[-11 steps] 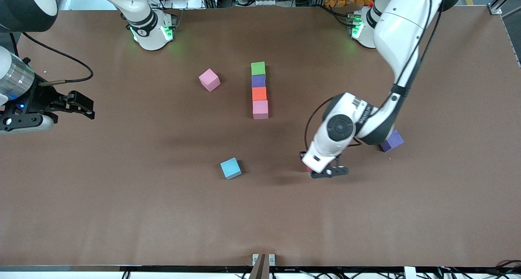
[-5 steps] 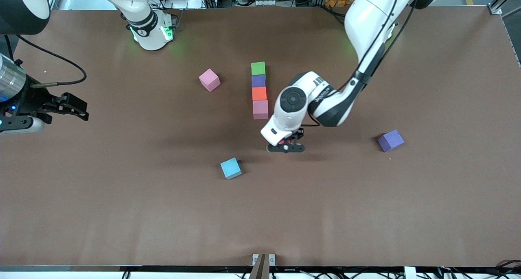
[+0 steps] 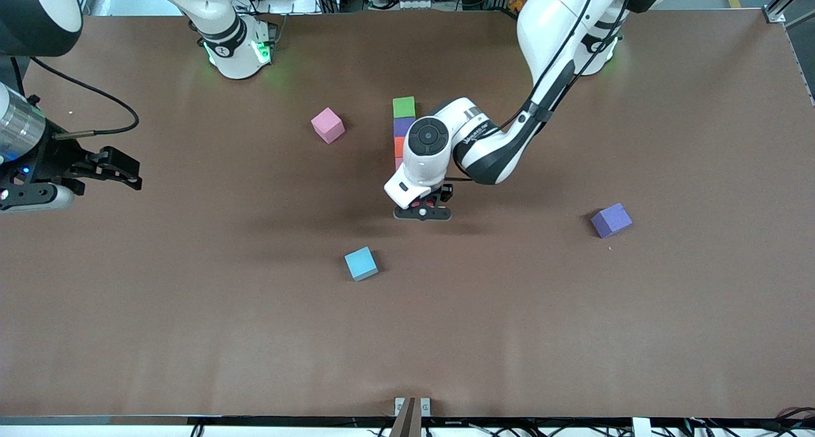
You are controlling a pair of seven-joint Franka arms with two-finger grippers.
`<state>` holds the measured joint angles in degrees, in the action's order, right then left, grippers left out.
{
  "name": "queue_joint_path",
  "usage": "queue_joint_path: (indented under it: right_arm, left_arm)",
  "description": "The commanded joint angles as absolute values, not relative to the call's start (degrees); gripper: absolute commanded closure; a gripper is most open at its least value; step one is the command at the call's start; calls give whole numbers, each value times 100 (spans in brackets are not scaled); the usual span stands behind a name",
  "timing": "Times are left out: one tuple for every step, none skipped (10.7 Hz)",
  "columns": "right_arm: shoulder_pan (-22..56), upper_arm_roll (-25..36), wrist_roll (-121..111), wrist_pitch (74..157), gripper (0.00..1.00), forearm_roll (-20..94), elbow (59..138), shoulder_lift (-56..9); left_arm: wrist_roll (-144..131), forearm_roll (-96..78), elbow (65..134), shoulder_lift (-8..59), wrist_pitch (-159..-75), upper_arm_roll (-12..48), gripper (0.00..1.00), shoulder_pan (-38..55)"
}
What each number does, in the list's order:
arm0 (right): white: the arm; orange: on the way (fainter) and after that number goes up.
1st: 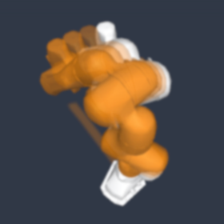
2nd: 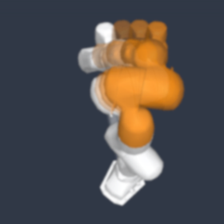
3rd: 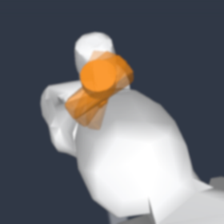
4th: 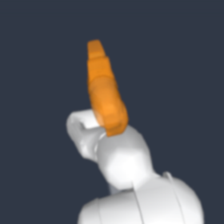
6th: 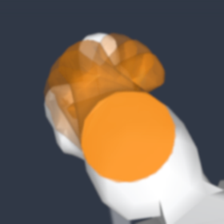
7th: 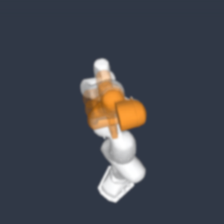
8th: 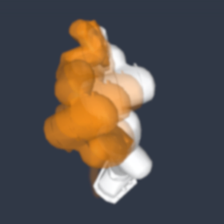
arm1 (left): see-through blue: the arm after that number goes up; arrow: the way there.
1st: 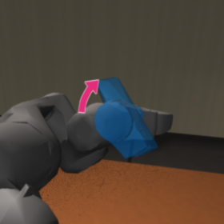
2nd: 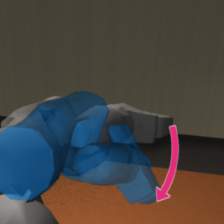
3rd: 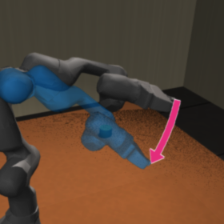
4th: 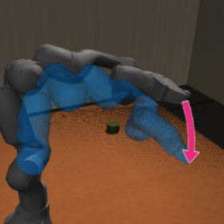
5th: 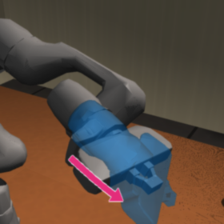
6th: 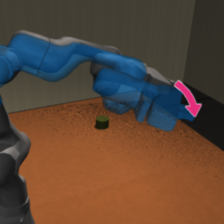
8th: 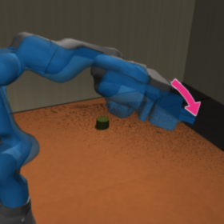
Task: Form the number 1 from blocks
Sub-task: 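Carry the red cube with the left gripper to the cube column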
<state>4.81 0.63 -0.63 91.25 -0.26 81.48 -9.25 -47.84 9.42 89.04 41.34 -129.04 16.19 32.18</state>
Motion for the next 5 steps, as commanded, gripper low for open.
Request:
queue_joint_path:
  right_arm:
    - [378,17,-79,9088,0,-35,8042,-967]
    - [387,9,-79,9088,0,-35,8042,-967]
    - [395,9,-79,9088,0,-35,8042,-967]
    - [396,9,-79,9088,0,-35,8042,-967]
    - [404,9,-79,9088,0,-35,8042,-967]
  left_arm:
    - [-4939,835,8938,4219,-13095,1582,100,3357]
    - [-5018,826,8938,4245,-13096,1591,100,3375]
    - [-5123,757,8938,4254,-13104,1600,100,3384]
    - [-5150,686,8938,4263,-13104,1600,100,3392]
    - [-5229,555,8938,4297,-13104,1600,100,3427]
